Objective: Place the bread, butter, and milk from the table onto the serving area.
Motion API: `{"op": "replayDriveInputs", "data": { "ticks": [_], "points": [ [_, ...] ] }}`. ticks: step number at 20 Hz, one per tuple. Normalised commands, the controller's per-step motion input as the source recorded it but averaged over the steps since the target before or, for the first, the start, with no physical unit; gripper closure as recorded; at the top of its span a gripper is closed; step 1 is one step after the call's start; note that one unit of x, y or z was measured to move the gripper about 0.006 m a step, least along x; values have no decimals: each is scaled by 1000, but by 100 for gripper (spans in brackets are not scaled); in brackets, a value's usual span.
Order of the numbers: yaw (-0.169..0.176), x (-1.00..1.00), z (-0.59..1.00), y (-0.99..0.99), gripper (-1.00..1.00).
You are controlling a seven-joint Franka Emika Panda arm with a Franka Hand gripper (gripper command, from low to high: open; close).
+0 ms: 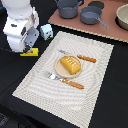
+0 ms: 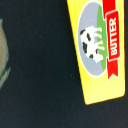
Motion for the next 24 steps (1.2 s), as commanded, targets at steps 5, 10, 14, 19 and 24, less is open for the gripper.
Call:
{"op": "replayDriveInputs", "data": {
  "ticks": [5,10,14,19,24],
  "points": [
    [172,-129,-275,-39,-100],
    [122,-87,-196,-129,-100],
    [45,-18,-172,-209,-100],
    [18,-1,-223,-206,-100],
    [16,-1,-147,-178,100]
  ]
}}
